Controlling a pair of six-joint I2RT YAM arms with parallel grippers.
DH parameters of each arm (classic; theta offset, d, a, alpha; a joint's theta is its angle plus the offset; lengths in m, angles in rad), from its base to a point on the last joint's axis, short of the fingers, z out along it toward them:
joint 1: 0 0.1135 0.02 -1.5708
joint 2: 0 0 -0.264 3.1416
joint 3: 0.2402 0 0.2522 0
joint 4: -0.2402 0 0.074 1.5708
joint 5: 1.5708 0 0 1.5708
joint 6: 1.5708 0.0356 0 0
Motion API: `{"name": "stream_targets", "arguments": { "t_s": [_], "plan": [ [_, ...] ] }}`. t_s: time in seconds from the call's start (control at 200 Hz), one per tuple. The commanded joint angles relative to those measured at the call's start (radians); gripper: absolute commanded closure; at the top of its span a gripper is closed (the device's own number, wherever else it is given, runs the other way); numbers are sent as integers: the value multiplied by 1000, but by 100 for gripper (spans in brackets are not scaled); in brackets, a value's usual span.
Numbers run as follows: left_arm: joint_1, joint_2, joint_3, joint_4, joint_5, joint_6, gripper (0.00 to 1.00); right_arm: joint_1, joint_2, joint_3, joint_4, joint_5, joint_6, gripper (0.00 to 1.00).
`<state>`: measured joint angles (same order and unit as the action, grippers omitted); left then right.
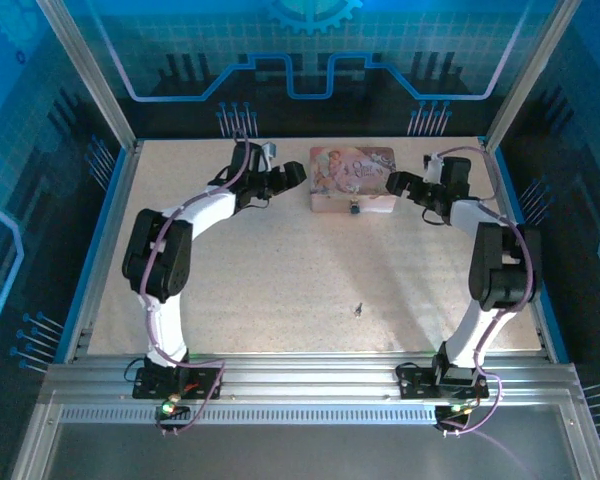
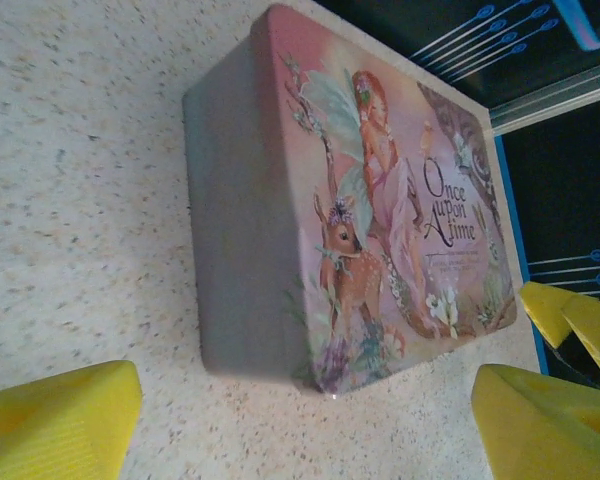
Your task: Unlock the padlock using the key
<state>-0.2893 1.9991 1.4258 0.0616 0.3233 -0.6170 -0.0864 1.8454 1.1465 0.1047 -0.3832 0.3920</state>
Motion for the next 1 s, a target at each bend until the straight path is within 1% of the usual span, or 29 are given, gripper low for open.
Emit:
{"name": "stream_targets", "arguments": {
  "t_s": [0.0,0.175,0.445,0.705,0.995],
  "plan": [
    [-17,73,83,9,42,-29,14,-13,69,62,-15,-55,34,0],
    [-34,164,157,0,54,-38,15,-7,138,111,-9,-106,48,0],
    [-52,236,239,-6,85,-52,15,13,166,151,-27,-169,39,0],
    [-73,257,276,-7,122,-46,16,48,158,162,-54,-222,26,4],
    [-80,239,265,-4,151,-41,17,95,119,115,-34,-245,53,4]
  ]
}}
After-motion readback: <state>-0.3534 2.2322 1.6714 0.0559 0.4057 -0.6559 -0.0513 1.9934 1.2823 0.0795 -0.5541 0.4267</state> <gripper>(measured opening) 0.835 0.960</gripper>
